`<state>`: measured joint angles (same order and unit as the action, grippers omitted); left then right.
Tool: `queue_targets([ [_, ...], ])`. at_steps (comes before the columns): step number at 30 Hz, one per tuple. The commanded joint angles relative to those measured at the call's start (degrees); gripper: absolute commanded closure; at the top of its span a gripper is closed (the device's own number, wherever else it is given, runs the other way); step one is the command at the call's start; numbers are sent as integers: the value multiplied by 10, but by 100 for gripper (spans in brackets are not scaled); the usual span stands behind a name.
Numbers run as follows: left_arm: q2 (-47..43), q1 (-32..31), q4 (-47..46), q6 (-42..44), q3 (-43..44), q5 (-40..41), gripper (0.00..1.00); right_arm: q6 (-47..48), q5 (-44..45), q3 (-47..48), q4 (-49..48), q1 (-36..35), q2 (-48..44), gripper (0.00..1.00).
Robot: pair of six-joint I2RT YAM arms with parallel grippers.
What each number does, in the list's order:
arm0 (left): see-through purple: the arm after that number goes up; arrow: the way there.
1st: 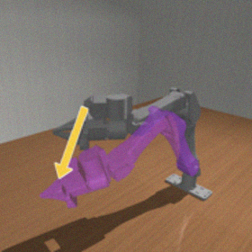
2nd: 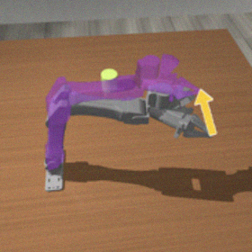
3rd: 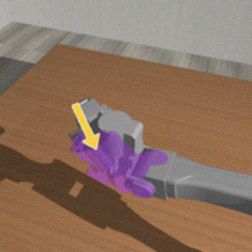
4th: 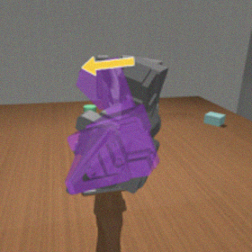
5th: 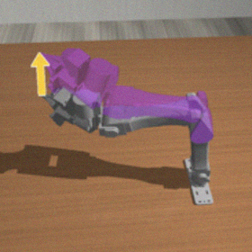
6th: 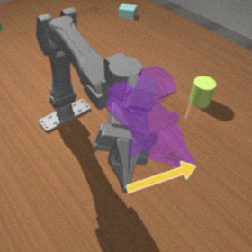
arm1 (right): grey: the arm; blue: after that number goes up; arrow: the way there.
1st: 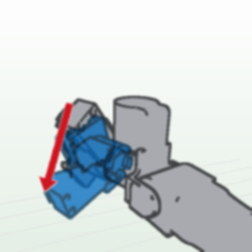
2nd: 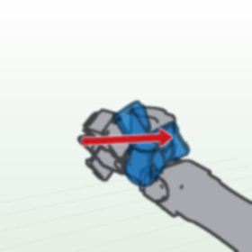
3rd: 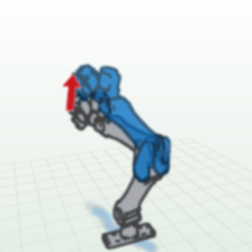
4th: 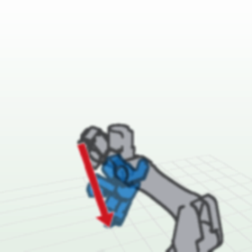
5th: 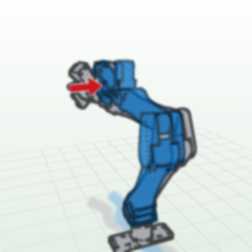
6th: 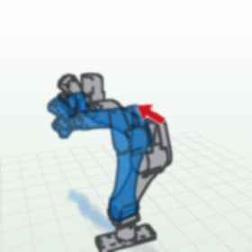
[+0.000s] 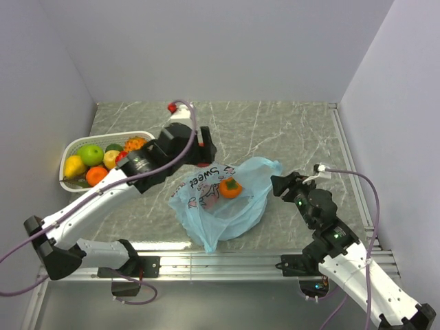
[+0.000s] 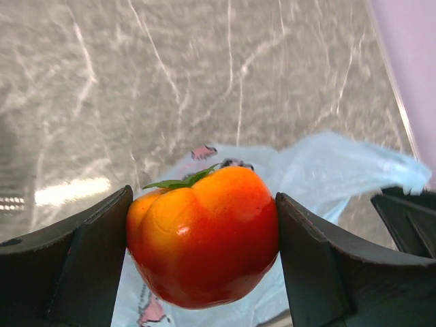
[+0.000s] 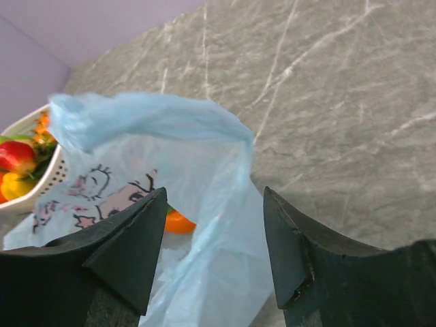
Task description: Untie the knot of the plastic bag and take out the fruit
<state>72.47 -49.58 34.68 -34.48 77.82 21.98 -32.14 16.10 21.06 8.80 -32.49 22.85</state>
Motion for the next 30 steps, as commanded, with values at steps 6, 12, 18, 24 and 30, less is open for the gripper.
queue_targets([
  [6, -62, 147, -20, 28, -32, -33, 76, -44, 22, 36, -55, -4, 119, 35],
  [12, -94, 261, -22, 35, -88, -22, 76, -58, 37, 14, -122, -4, 198, 43],
  [18, -111, 370, -50, 36, -129, -29, 76, -44, 18, -8, -183, -3, 218, 93],
  [24, -124, 420, -87, 24, -152, 17, 77, -40, 94, -15, -141, -1, 193, 100],
  [30, -91, 484, -89, 25, -129, 57, 76, -28, 141, -27, -101, 5, 136, 100],
])
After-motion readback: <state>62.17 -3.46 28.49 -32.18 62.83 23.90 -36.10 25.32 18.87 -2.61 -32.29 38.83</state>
